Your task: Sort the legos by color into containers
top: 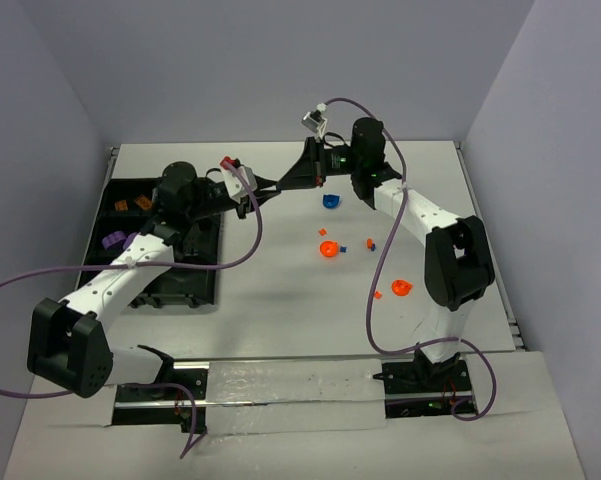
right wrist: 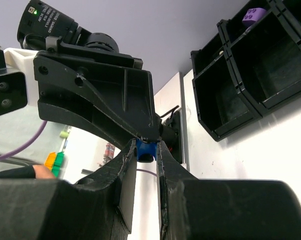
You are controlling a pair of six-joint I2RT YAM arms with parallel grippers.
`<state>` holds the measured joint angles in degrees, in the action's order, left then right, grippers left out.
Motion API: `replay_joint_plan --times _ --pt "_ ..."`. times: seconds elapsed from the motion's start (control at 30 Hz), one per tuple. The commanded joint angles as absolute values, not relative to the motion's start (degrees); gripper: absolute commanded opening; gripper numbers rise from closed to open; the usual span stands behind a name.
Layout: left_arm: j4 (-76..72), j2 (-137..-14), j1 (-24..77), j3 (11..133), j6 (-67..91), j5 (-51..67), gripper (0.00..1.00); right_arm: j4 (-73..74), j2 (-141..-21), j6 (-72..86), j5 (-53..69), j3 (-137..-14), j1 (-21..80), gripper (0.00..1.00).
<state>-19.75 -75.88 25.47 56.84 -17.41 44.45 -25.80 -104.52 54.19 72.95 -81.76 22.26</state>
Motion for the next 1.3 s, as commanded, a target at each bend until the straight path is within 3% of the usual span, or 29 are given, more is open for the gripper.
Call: replay_joint_plan --times 0.0,0.17,0.27,0.33,0.5,0.63,0.83,1.13,1.27 --pt "-18.95 -74.03 25.84 57.48 -18.31 44.45 0.0 -26.64 -104.88 53.24 74.95 -84.64 23.33 0.3" --pt "-15.08 -70.66 25.13 55.24 -18.65 43.82 0.0 -25.4 -104.73 53.07 73.23 -83.94 22.05 0.74" --pt "-11.26 -67.68 23.47 53.16 -18.3 43.29 0.0 -24.57 -104.05 51.75 71.18 -82.81 20.46 0.9" --pt "-8.03 -66.36 22.23 52.66 -17.76 42.56 0.0 -21.21 -103.62 48.62 70.0 -83.09 19.59 0.91" --pt "10.15 -66.35 12.85 56.72 -13.37 34.73 0.0 8.74 -101.31 19.66 57.74 -89.5 16.26 0.94" --pt "26.59 -71.31 4.13 63.03 -15.25 28.12 0.0 14.48 -99.84 13.12 54.43 -89.43 13.72 0.94" --pt "32.26 -78.77 -2.61 64.85 -14.57 19.44 0.01 17.87 -98.23 8.52 53.7 -86.91 11.76 0.94" --pt "34.53 -87.83 -3.49 68.76 -13.1 16.25 0.2 18.96 -97.82 6.41 53.35 -86.81 11.51 0.94" --pt "33.7 -88.84 -3.57 68.87 -12.64 15.36 0.47 19.13 -97.65 6.15 53.26 -86.57 11.43 0.94"
